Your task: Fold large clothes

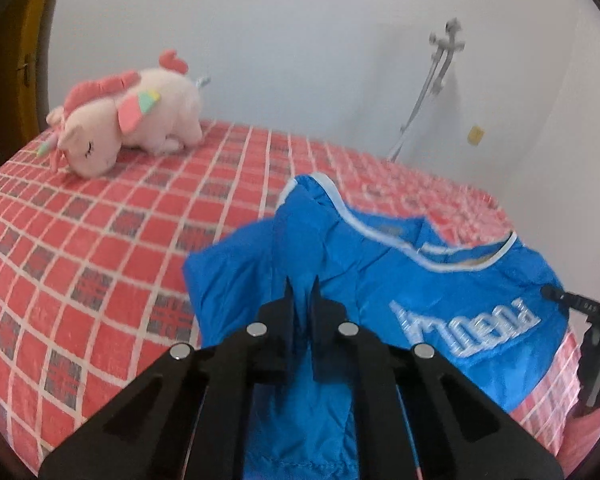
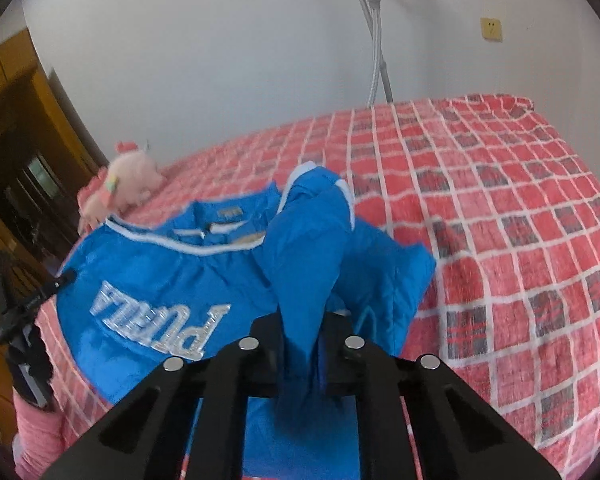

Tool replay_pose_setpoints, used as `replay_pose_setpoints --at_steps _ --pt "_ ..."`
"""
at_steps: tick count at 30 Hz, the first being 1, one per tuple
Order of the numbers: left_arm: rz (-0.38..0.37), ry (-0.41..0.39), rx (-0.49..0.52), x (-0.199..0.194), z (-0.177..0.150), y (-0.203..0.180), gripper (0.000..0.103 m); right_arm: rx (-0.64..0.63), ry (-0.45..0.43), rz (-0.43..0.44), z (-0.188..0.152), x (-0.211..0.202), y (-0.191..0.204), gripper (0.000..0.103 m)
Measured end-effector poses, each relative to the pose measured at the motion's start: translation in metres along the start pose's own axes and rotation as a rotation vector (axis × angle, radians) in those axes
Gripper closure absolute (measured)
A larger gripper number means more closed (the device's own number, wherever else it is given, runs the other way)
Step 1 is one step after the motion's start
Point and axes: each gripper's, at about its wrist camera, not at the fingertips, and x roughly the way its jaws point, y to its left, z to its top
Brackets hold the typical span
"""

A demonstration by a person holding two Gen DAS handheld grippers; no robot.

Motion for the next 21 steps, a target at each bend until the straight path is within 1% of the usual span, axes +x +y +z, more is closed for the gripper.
replay_pose_setpoints --at_steps 3,6,10,12,15,16,19,21 --pt "-0.003 -0.045 -0.015 -0.001 0.015 -0.004 0.099 0.02 -0.029 0.0 0.015 0.0 0.0 0.093" --pt "0.021 -0.081 0.0 0.008 0.031 -0.009 0.099 0.049 -0.04 0.001 0.032 0.007 -0.005 0.093" --pt "0.042 -0.076 -0.011 0.034 0.048 -0.006 0.099 0.08 -0.042 -0.027 0.051 0.035 -0.015 0.093" --pt "0.071 -0.048 -0.007 0.056 0.051 -0.004 0.099 0.086 -0.032 -0.041 0.054 0.051 -0.02 0.093" --pt "0.127 -0.002 -0.003 0.083 0.046 0.003 0.099 0.089 -0.012 -0.071 0.055 0.077 -0.03 0.093" --pt "0.132 0.012 -0.008 0.09 0.043 0.007 0.099 0.095 -0.007 -0.071 0.053 0.082 -0.033 0.093" --pt "0.142 0.106 -0.035 0.114 0.032 0.022 0.096 0.118 0.032 -0.076 0.045 0.103 -0.043 0.091" --pt "0.136 0.141 -0.032 0.126 0.025 0.028 0.094 0.128 0.058 -0.08 0.037 0.117 -0.05 0.088"
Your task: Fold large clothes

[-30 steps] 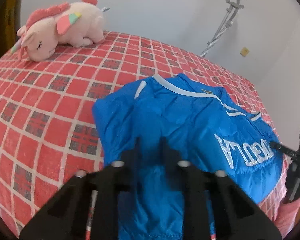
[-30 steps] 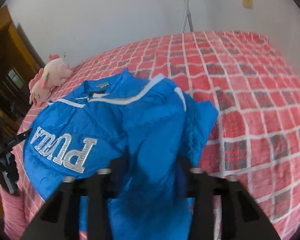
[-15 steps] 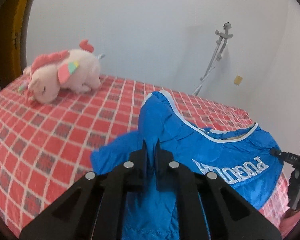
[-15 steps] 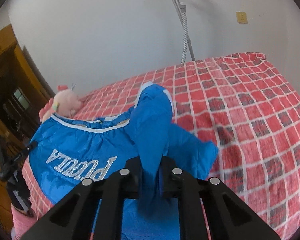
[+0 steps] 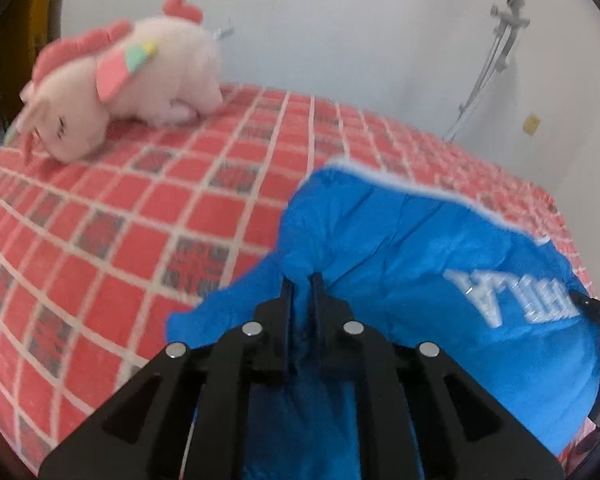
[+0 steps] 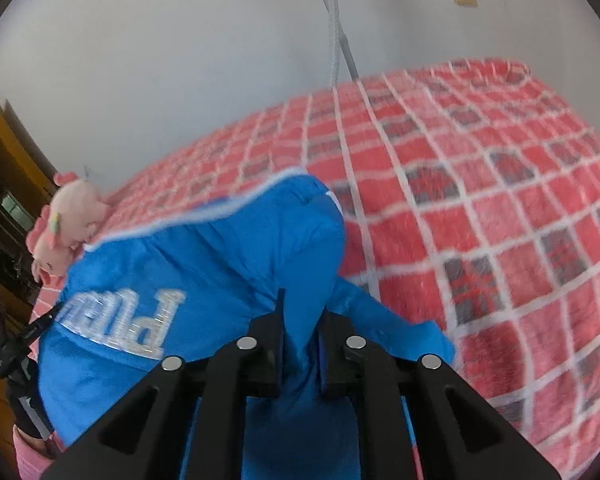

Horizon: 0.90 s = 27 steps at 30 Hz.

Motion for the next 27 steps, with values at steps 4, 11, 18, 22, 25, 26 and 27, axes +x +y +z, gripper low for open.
replay_pose_setpoints --at_steps 4,11,18,22,25,26,27 --pt "0.048 -0.001 0.06 0.007 -0.007 -0.01 0.092 -0.022 -0.013 -0.029 -0.013 0.01 0.001 0.085" --pt "0.057 -0.021 0.043 0.007 -0.014 -0.006 0.089 -0.065 -0.057 -0.115 -0.025 0.008 0.012 0.082" --pt "0.08 -0.112 -0.053 -0.04 -0.016 -0.005 0.077 -0.024 -0.229 -0.108 -0.035 -0.046 0.022 0.068" --pt "0.059 -0.202 -0.004 -0.082 -0.026 -0.042 0.072 -0.068 -0.27 -0.057 -0.046 -0.068 0.054 0.068" --pt "0.038 -0.203 0.037 -0.089 -0.039 -0.078 0.072 -0.107 -0.251 -0.058 -0.06 -0.065 0.086 0.068" --pt "0.041 -0.198 0.046 -0.088 -0.043 -0.088 0.072 -0.107 -0.242 -0.057 -0.064 -0.06 0.092 0.068" --pt "0.037 -0.19 0.053 -0.085 -0.048 -0.099 0.072 -0.11 -0.236 -0.06 -0.067 -0.057 0.097 0.068"
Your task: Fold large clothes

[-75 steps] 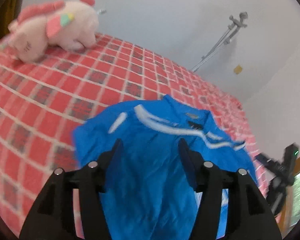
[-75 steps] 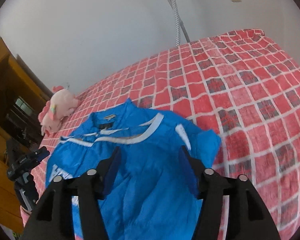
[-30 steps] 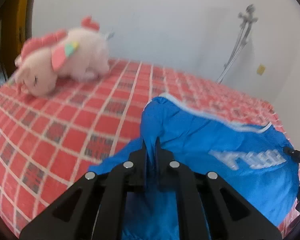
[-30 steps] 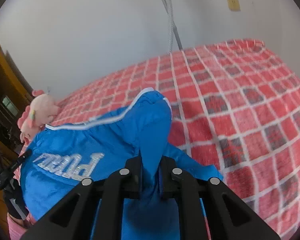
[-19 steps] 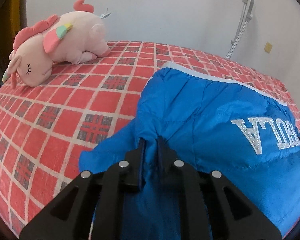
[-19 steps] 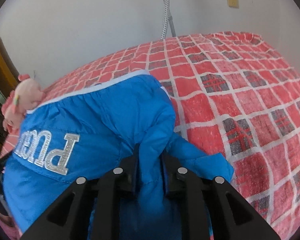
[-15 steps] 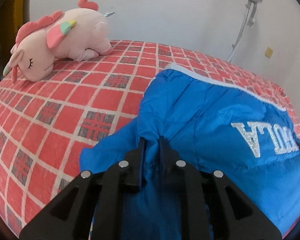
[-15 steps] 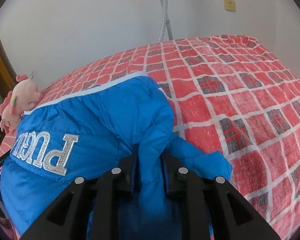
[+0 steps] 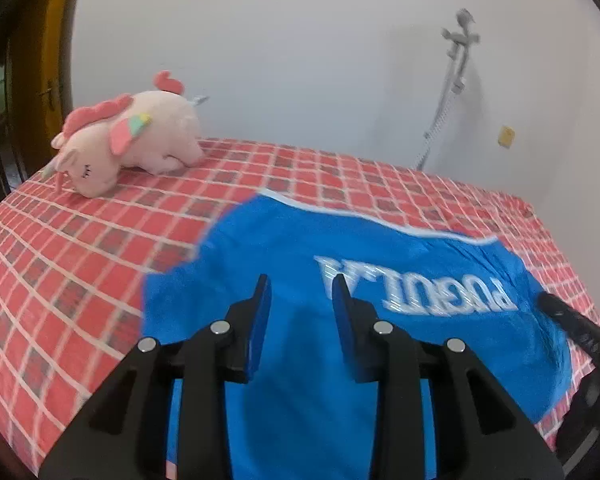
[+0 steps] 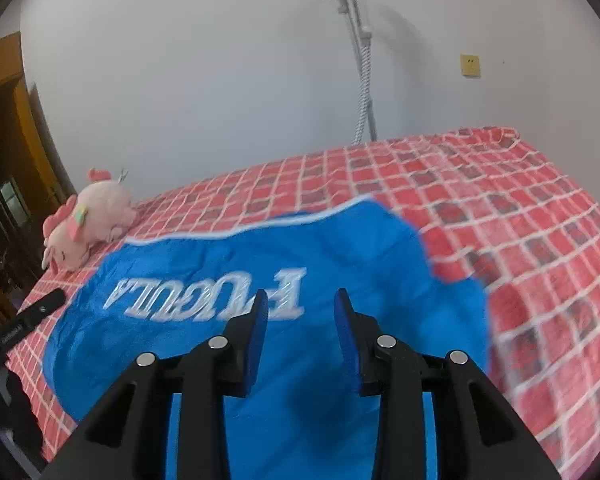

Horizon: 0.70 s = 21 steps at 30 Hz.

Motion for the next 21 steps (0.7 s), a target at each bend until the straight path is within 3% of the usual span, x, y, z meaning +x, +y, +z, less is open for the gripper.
replay_pose_setpoints --at_steps 6,14,19,21 --pt "0.006 0.069 0.009 0.028 -0.028 -0.016 0.072 -0.029 0.045 -0.054 -0.023 0.02 0.014 0.069" --pt "0.042 0.104 0.136 0.052 -0.047 -0.022 0.073 -0.109 0.096 -0.101 -0.045 0.037 0.023 0.069" --pt "0.028 0.099 0.103 0.045 -0.044 -0.019 0.076 -0.095 0.083 -0.083 -0.045 0.033 0.021 0.069" --pt "-0.024 0.085 0.074 0.032 -0.04 -0.022 0.076 -0.072 0.048 -0.027 -0.043 0.02 0.02 0.069"
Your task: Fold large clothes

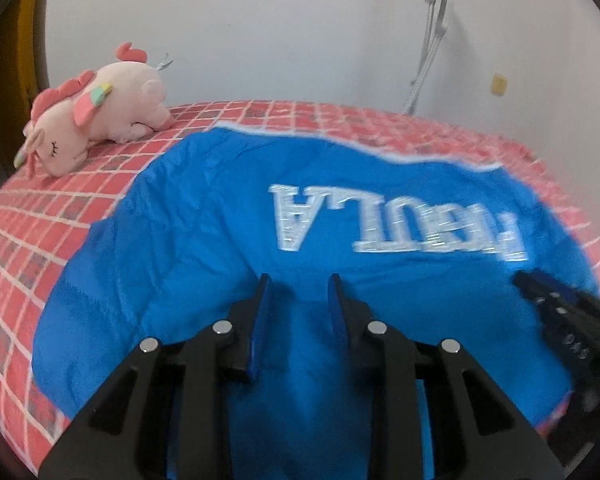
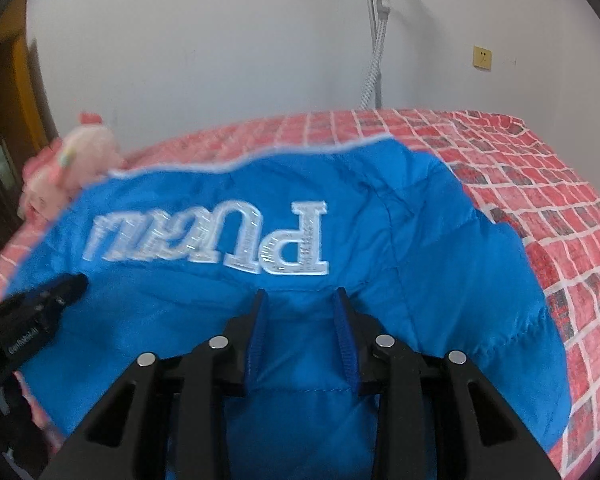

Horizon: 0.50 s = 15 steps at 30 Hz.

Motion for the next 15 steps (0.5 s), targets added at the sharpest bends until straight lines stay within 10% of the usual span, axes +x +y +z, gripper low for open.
replay_pose_setpoints --at_steps 15 --pt "-0.024 0.058 0.08 0.015 -0.018 -0.023 0.073 -0.092 0.068 -0.081 -0.01 0.01 0.028 0.07"
